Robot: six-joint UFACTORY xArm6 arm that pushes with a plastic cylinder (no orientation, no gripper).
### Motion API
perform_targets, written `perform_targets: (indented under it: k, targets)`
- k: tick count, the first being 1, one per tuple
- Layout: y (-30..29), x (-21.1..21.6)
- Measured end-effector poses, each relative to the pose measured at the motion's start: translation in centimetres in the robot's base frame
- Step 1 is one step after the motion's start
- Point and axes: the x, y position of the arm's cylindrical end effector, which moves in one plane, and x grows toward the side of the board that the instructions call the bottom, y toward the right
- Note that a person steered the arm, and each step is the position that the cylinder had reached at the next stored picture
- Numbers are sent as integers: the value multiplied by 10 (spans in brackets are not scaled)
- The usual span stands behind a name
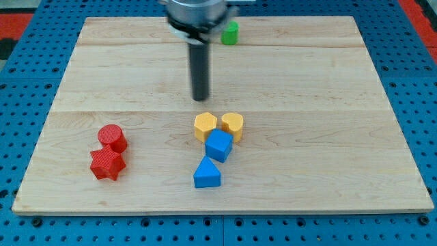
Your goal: Move the red blocks towards left center of the board of the board
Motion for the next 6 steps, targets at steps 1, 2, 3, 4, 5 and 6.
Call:
perform_targets:
  k: [1, 2, 3, 4, 5, 6]
  targets:
    - [-83, -15]
    - [-145, 52]
    - [-180, 146]
    - [-190, 225]
    - [-136, 226]
    - [-134, 199]
